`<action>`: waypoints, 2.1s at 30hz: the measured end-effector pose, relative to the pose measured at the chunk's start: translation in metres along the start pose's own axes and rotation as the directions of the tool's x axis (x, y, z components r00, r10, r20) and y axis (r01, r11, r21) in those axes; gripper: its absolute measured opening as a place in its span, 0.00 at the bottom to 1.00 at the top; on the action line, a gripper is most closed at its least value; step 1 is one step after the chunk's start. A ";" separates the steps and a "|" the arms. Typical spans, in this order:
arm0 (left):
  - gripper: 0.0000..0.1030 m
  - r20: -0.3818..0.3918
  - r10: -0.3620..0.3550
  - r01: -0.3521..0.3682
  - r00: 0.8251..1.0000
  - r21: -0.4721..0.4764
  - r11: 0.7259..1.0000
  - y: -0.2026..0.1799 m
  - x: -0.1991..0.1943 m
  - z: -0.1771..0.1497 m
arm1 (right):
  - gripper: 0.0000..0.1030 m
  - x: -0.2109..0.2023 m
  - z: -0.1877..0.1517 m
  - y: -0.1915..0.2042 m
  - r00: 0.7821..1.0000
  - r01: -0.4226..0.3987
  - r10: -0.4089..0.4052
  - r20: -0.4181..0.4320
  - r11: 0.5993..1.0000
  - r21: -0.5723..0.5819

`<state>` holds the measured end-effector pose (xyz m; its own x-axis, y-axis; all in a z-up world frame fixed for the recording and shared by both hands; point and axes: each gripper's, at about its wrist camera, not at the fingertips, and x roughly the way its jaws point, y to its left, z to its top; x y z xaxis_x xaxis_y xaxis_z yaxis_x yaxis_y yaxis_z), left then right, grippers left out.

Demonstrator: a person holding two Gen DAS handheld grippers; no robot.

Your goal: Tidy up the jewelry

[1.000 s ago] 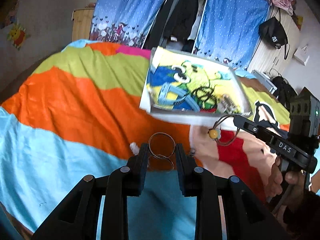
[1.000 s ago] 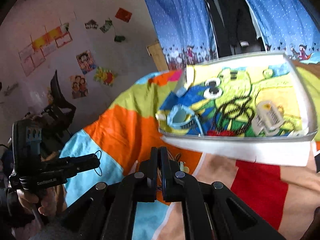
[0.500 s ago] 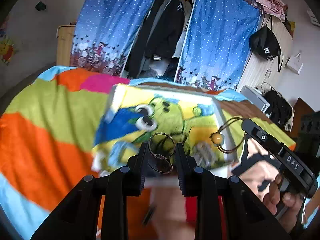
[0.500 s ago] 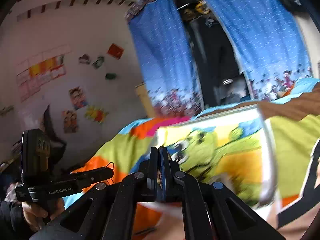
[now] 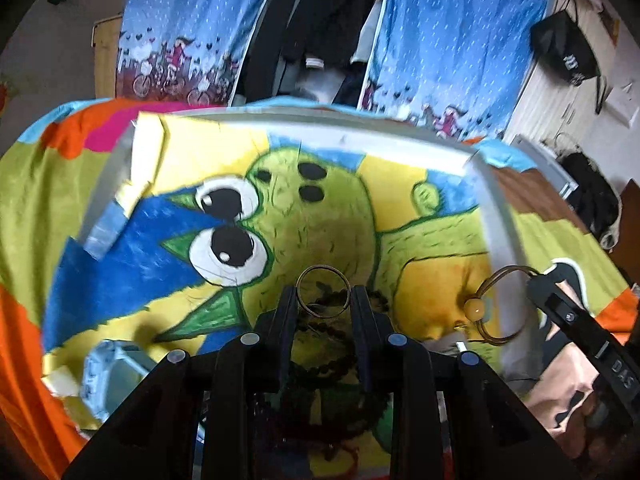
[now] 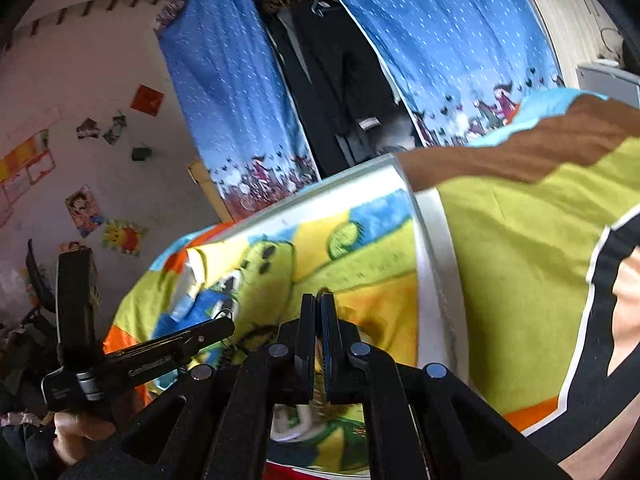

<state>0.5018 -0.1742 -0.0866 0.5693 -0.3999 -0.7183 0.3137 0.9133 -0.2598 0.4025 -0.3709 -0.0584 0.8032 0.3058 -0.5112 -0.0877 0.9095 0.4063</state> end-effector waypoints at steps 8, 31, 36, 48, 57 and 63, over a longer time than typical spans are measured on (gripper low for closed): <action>0.23 -0.025 0.037 -0.038 0.999 -0.030 0.999 0.005 0.016 -0.004 | 0.05 0.014 -0.009 -0.012 0.992 0.103 -0.104 -0.075 0.995 -0.016; 0.96 0.297 0.138 -0.127 0.945 -0.056 0.990 -0.032 -0.186 -0.014 | 0.84 -0.106 0.009 0.059 0.974 0.131 -0.097 0.205 0.978 -0.162; 0.98 0.382 0.128 -0.129 0.915 -0.021 0.991 -0.045 -0.245 -0.032 | 0.98 -0.152 0.002 0.091 0.960 0.100 -0.039 0.278 0.973 -0.210; 0.98 0.472 0.168 -0.170 0.865 -0.039 0.985 -0.039 -0.352 -0.088 | 1.00 -0.241 -0.041 0.152 0.919 0.097 0.031 0.394 0.949 -0.300; 0.98 0.484 0.211 -0.214 0.849 -0.051 0.976 -0.029 -0.409 -0.139 | 1.00 -0.276 -0.070 0.180 0.920 0.084 0.048 0.390 0.946 -0.314; 0.98 0.452 0.303 -0.307 0.839 -0.067 0.949 -0.020 -0.425 -0.171 | 1.00 -0.292 -0.098 0.193 0.925 0.076 0.047 0.378 0.950 -0.304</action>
<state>0.1241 -0.0091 0.1138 0.9162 -0.0938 -0.3897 0.0724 0.9950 -0.0693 0.0934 -0.2574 0.0954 0.9612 0.2189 -0.1678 -0.2012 0.9726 0.1163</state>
